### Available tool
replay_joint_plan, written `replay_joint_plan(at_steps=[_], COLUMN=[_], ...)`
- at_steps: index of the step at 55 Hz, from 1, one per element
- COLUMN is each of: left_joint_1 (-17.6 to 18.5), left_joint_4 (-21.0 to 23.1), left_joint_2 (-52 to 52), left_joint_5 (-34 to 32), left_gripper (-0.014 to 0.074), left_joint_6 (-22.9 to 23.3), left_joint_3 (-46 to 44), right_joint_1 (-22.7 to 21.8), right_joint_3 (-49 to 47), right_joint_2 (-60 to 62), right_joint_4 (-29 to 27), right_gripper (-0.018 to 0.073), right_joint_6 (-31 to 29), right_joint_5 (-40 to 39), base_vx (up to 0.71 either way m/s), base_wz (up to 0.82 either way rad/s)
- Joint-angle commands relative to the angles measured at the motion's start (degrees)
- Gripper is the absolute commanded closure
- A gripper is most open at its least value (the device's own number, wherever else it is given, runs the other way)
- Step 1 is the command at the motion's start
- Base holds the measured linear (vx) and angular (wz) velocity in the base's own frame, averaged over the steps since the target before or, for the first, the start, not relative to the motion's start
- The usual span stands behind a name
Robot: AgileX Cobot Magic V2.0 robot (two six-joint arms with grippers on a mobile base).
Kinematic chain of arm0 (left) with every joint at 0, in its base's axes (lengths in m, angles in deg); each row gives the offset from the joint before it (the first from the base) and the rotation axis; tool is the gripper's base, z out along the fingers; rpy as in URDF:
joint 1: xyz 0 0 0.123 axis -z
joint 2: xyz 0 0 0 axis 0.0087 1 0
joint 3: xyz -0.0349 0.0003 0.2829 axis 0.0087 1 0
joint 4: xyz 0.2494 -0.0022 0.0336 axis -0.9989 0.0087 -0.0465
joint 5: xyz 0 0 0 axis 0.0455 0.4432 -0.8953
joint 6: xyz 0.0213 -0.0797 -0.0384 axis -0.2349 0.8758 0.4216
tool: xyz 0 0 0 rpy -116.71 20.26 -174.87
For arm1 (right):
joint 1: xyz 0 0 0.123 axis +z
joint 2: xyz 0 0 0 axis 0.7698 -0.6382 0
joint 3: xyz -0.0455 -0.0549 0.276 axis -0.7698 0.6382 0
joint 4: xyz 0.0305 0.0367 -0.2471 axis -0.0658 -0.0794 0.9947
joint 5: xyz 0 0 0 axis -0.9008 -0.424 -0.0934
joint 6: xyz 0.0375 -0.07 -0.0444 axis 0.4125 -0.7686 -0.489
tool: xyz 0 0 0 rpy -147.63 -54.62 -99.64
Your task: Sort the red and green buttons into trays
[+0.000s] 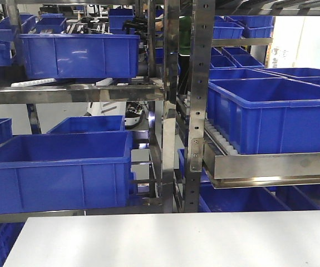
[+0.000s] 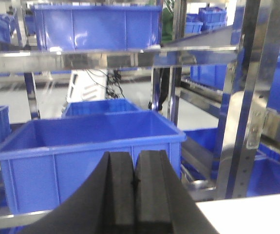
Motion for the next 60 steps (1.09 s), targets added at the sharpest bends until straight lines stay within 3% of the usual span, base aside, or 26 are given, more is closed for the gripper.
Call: replay_joint_plan(at_steps=[1,6,12,20,30,37,41,49,60], left_joint_1=[0.2,0.2,0.2,0.2,0.2,0.2,0.2,0.2,0.2], left_joint_4=[0.4,0.4,0.4,0.4,0.4,0.4,0.4,0.4,0.4], left_joint_2=[0.7,0.7,0.7,0.7,0.7,0.7,0.7,0.7,0.7], left_joint_5=[-5.4,-5.4,-5.5,-5.4,-5.3,-5.3,-5.2,-5.1,-4.7], left_gripper=[0.0419,0.0297,0.0163,0.0062,0.0062,0.0062,0.0062,0.0062,0.0062], left_joint_6=[0.5,0.5,0.5,0.5,0.5,0.5,0.5,0.5,0.5], left_joint_3=[-2.1,-2.1,-2.1,-2.1,-2.1,-2.1,-2.1,-2.1,-2.1], right_joint_1=[-0.2,-0.2,-0.2,-0.2,-0.1,0.6,3.2,10.2,11.2], right_joint_3=[-2.2,-2.2,-2.2,-2.2,0.6,10.0,17.3,29.5,33.8], right_joint_2=[0.1,0.1,-0.9,-1.7,-5.2,-11.5,-15.3,-27.1,-43.4], right_joint_4=[0.0,0.0,0.0,-0.4,-1.8,-0.9,1.4,8.2,7.8], right_gripper=[0.0457,0.0330,0.0087,-0.0172,-0.0153,-0.0111,-0.0079,-0.0006,0.0013], right_joint_6=[0.0,0.0,0.0,0.5,4.8,10.6,13.9,15.4,15.5], right_joint_5=[-3.7,-3.0,-3.8,-7.8,-15.1,-20.4,-28.1,-52.4,-68.7], base_vx=[0.00,0.00,0.00,0.00,0.00,0.00,0.00,0.00,0.00], base_wz=[0.00,0.00,0.00,0.00,0.00,0.00,0.00,0.00,0.00])
